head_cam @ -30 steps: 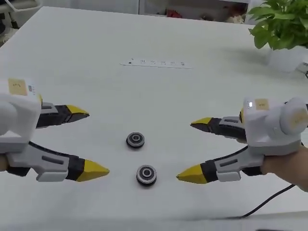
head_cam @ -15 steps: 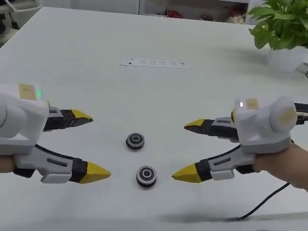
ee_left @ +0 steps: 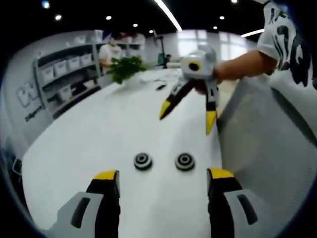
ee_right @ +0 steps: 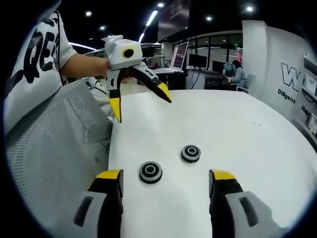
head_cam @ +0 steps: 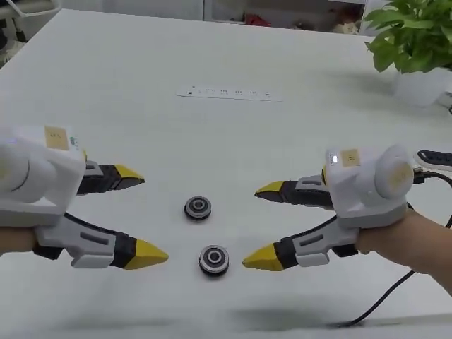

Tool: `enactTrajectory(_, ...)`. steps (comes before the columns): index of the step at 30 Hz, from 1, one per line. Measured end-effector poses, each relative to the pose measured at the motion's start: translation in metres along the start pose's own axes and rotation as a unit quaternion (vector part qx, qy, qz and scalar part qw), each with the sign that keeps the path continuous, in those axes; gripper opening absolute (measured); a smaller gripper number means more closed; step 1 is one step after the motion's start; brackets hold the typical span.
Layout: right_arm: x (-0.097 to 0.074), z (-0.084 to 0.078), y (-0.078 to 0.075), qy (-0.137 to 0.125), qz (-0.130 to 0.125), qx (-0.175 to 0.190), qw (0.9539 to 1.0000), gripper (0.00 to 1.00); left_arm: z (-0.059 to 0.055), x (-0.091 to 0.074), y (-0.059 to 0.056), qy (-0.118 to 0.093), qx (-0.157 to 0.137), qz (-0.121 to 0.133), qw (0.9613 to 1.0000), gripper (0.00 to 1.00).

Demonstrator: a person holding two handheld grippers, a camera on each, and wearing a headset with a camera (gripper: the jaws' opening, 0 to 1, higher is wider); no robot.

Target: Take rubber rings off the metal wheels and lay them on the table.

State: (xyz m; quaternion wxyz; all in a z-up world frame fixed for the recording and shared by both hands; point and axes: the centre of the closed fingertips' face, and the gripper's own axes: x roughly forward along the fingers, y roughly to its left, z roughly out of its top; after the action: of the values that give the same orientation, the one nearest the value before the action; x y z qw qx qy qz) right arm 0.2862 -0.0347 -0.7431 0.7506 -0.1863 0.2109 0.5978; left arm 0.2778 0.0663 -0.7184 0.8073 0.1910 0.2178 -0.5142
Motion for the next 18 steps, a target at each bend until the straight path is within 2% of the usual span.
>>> enactTrajectory(15,0.008,-0.002,0.001,0.006,0.015,-0.014,0.9998,0.62,0.002,0.013,-0.003,0.004,0.006,-0.016,0.9998,0.69)
enactTrajectory(18,0.01,-0.001,0.001,0.005,0.02,-0.015,0.9997,0.58,0.003,0.016,-0.004,0.005,0.01,-0.02,0.9997,0.69)
